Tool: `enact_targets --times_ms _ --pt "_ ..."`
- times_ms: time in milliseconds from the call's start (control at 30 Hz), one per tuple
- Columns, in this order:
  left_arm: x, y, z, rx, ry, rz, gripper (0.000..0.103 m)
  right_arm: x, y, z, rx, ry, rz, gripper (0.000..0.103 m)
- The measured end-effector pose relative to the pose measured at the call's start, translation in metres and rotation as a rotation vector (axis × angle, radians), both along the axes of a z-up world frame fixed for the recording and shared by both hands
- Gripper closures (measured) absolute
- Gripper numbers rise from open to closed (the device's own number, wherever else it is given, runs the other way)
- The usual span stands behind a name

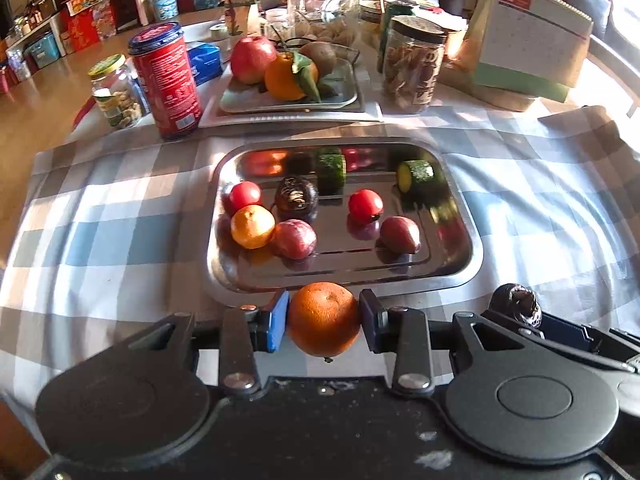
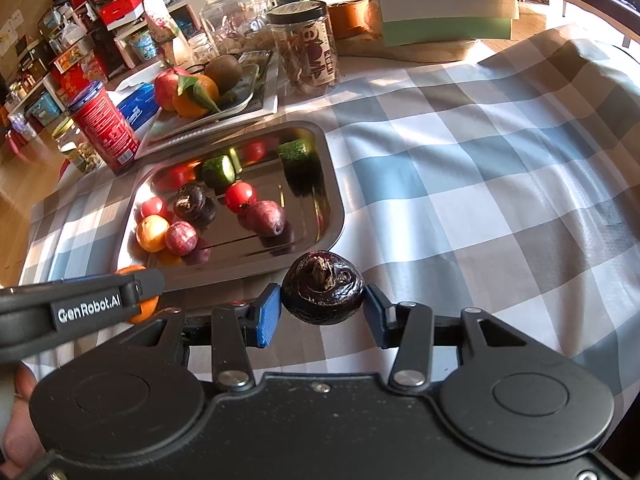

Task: Organize fruits
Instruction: 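Carry the tangerine in the left tool while the right tool carries the passion fruit over the tray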

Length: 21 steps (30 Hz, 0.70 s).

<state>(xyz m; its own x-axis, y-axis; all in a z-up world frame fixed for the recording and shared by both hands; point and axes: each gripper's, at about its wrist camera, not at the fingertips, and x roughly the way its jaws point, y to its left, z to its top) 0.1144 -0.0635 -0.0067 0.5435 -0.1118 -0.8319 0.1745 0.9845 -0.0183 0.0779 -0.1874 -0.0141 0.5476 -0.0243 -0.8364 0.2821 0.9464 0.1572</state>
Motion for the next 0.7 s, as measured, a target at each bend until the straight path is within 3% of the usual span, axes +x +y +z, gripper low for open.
enact_targets --times_ms 700 --pt "-0.007 0.026 0.025 -0.017 0.031 0.06 0.065 0.002 0.034 0.005 -0.017 0.032 0.063 0.049"
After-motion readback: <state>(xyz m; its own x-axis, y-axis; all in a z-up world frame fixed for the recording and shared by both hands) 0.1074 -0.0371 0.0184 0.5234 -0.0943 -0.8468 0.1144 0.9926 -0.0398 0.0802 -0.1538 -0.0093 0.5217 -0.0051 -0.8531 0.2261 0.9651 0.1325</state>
